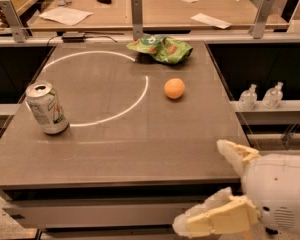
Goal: Move 7up can near orange
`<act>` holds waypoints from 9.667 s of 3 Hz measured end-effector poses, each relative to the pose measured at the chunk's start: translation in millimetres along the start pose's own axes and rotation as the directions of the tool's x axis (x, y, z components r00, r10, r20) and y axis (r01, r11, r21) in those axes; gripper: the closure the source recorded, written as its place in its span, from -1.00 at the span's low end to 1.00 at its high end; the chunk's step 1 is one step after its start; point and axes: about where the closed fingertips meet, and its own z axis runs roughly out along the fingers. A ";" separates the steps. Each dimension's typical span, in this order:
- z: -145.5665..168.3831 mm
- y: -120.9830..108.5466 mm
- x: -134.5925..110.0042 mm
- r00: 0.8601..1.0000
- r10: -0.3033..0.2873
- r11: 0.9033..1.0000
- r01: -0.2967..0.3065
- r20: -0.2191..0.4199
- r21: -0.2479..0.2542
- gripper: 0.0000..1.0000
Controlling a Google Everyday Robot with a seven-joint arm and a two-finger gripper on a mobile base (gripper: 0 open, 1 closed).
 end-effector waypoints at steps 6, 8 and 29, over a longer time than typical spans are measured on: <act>90.1 -28.1 -20.6 0.930 -0.141 0.984 0.095 0.339 0.148 -1.00; 121.6 -23.0 -62.0 0.916 -0.133 0.980 0.065 0.379 0.187 -1.00; 169.9 -85.4 -107.7 0.944 -0.155 0.893 0.009 0.290 0.449 1.00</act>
Offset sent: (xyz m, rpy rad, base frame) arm 0.0196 0.0481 -0.0710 0.0414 -0.2207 0.0082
